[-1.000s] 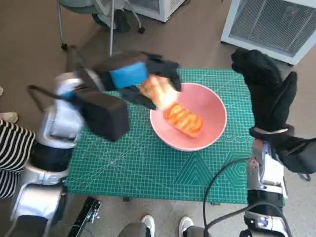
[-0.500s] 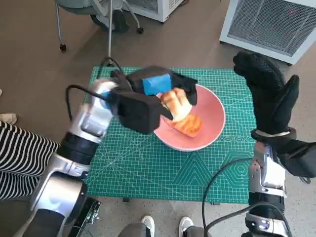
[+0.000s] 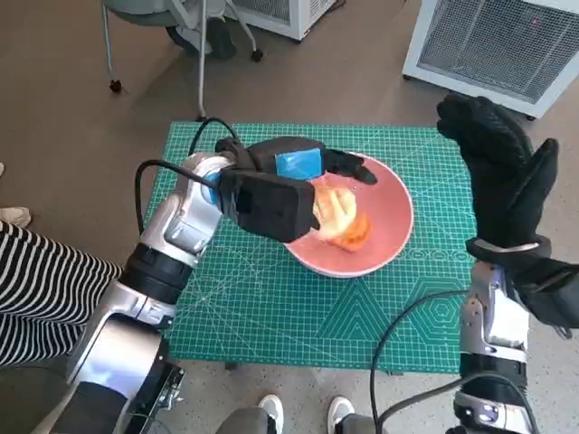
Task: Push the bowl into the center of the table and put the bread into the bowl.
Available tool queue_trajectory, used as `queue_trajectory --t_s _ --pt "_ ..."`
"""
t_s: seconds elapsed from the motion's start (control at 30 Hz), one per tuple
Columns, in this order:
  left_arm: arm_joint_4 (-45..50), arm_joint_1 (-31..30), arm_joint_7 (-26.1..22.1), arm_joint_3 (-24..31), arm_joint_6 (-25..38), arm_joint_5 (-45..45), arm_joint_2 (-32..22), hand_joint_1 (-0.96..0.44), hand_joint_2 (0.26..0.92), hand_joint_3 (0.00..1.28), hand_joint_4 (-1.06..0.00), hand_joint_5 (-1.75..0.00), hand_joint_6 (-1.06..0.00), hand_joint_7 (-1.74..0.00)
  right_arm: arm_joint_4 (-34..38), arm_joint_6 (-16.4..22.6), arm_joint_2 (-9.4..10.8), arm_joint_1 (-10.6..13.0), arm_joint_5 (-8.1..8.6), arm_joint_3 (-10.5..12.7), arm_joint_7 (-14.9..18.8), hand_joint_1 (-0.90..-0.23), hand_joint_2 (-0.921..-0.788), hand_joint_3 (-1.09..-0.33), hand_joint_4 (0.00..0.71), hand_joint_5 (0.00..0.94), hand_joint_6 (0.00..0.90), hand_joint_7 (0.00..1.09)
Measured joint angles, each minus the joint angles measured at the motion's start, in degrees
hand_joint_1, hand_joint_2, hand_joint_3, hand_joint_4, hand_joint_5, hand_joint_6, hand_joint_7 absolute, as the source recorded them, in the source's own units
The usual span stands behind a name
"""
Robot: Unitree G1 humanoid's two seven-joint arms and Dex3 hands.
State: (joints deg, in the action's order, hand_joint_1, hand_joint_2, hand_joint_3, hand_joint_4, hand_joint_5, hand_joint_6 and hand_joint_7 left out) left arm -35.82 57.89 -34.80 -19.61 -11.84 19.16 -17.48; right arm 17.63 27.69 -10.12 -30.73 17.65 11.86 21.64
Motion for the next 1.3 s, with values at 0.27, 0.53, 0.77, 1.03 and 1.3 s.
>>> queue_trajectory --t_s 0.27,0.53,0.77,1.03,1.3 --pt "-0.10 -1.01 -0.54 3.58 -2.51 -4.89 -0.12 -0.32 0.804 0.01 -0.13 0.00 -0.25 -0.02 -0.30 0.00 0.01 0.02 -0.03 -0.34 -0.37 -0.720 -0.921 -0.652 0.152 0.001 0.086 0.37" --pt "0.26 -2.09 -3.59 11.02 -4.28 -15.62 -0.13 -0.42 0.824 0.01 -0.11 0.00 -0.23 0.00 -0.94 -0.34 -0.01 0.02 -0.01 -0.66 -0.72 -0.717 -0.921 -0.654 0.152 0.001 0.085 0.37" --pt "1.65 -5.21 -3.31 18.32 -6.80 -25.55 1.74 -0.54 0.883 0.02 -0.12 0.00 -0.24 -0.01 -2.05 -1.35 -0.22 -0.03 -0.03 -0.84 -1.16 -0.724 -0.921 -0.656 0.157 0.003 0.083 0.37" --pt "3.97 -11.00 -0.05 23.72 -12.86 -32.83 7.40 -0.61 0.919 0.18 -0.12 0.00 -0.24 -0.01 -3.52 -1.42 -0.27 -0.15 -0.41 -1.38 -1.40 -0.722 -0.921 -0.663 0.159 0.003 0.079 0.37" --pt "5.71 -15.05 4.62 25.24 -20.11 -33.55 12.62 -0.67 0.921 0.38 -0.09 0.00 -0.21 0.00 -1.54 1.24 -0.04 -0.43 -2.07 -1.91 -1.39 -0.726 -0.921 -0.666 0.162 0.004 0.092 0.38"
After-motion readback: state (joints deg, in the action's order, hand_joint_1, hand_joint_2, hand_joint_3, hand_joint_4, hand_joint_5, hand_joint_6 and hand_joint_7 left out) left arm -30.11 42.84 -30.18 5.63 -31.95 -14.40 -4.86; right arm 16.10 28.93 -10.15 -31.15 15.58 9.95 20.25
